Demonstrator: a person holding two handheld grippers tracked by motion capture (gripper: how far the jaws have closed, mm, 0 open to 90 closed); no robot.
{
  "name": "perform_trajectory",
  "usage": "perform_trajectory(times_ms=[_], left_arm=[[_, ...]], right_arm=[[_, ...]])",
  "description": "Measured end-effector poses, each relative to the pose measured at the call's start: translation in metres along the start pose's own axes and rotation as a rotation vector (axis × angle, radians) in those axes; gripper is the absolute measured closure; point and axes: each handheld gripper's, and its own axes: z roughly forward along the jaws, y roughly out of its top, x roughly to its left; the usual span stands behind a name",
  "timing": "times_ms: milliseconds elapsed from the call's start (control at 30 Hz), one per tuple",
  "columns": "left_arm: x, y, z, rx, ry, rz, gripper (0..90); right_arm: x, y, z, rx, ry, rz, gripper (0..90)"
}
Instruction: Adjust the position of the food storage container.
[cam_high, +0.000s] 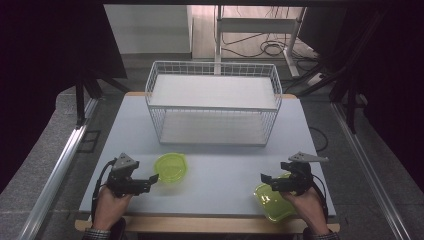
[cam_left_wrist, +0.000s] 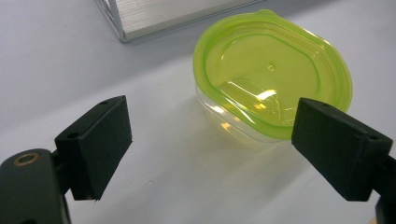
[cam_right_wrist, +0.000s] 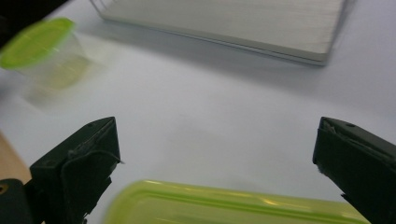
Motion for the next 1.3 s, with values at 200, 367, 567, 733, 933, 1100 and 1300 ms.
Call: perform_trajectory(times_ms=[200, 367, 567, 733, 933, 1100, 1300], left_arm=[[-0.004, 0.002, -0.001, 0.013, 0.018, 0.032, 4.9], [-0.004, 0.002, -0.003, -0.006, 0.000, 0.024, 6.0], [-0.005, 0.002, -0.005, -0.020, -0.015, 0.035, 15.4], [-0.007, 0.003, -0.006, -0.033, -0.039, 0.046, 28.5], [-0.021, 0.012, -0.009, -0.052, -0.072, 0.062, 47.1], [-0.033, 0.019, -0.007, -0.056, -0.107, 0.069, 59.5], [-0.054, 0.028, 0.007, -0.023, -0.169, 0.112, 76.8]], right_arm=[[-0.005, -0.006, 0.003, 0.054, -0.050, -0.012, 2.3], [-0.004, -0.007, 0.004, 0.059, -0.065, -0.015, 4.4], [-0.004, -0.009, 0.007, 0.069, -0.080, -0.024, 5.6], [-0.005, -0.009, 0.006, 0.065, -0.086, -0.022, 5.8], [-0.003, -0.008, 0.005, 0.054, -0.107, -0.043, 6.0], [-0.002, -0.007, 0.003, 0.041, -0.115, -0.049, 6.4], [-0.001, -0.006, 0.002, 0.039, -0.125, -0.066, 7.9]])
